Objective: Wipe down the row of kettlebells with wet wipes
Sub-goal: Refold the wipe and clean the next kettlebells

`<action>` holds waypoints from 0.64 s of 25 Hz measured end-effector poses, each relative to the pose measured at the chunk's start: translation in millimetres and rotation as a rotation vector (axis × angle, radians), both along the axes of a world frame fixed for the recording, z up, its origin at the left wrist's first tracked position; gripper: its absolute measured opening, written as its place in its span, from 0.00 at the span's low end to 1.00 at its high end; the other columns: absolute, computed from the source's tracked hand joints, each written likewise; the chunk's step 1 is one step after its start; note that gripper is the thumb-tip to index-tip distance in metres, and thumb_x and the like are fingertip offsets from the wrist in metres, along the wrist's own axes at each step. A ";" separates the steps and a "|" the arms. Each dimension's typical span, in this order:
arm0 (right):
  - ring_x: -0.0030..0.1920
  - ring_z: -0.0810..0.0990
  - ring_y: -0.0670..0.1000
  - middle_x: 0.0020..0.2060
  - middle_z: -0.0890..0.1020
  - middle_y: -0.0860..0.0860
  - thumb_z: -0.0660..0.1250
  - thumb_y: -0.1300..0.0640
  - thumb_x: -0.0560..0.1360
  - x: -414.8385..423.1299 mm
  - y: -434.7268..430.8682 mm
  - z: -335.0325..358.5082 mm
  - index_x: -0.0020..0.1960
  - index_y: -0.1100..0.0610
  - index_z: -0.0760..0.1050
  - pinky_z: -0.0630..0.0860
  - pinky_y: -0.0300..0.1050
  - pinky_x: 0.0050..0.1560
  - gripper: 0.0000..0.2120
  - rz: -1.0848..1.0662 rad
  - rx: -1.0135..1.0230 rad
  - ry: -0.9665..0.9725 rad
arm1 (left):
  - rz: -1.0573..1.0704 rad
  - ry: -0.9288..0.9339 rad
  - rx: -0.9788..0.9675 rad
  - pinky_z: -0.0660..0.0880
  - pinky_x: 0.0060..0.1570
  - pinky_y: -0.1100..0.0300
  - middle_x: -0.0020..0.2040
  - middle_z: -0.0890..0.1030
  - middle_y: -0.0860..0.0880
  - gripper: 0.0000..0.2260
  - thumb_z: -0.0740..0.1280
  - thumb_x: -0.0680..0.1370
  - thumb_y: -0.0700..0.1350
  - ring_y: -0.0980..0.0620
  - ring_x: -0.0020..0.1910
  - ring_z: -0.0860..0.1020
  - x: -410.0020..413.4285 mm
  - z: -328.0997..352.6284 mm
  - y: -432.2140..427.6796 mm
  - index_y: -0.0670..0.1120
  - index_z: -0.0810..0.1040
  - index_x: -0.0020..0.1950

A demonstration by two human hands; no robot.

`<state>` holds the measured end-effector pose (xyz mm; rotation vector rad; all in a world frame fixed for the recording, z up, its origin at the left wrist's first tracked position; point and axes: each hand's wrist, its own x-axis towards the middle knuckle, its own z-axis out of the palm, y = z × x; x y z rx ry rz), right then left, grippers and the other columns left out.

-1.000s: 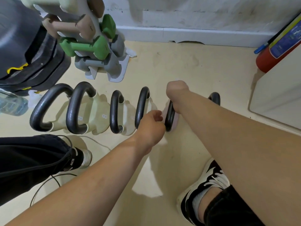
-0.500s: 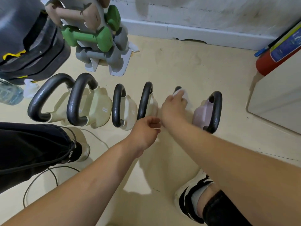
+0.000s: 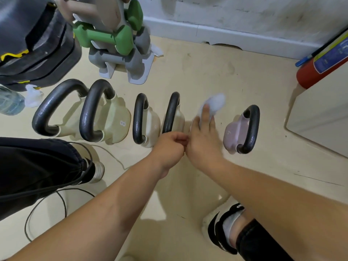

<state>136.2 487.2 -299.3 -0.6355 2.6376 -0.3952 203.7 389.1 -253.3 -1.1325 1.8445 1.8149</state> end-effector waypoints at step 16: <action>0.56 0.72 0.59 0.54 0.74 0.56 0.46 0.51 0.83 -113.3 -21.5 23.9 0.56 0.59 0.77 0.74 0.58 0.59 0.22 0.342 0.381 0.017 | -0.036 -0.099 0.052 0.78 0.65 0.48 0.55 0.84 0.44 0.13 0.63 0.78 0.33 0.46 0.57 0.83 5.4 2.2 -4.7 0.47 0.78 0.57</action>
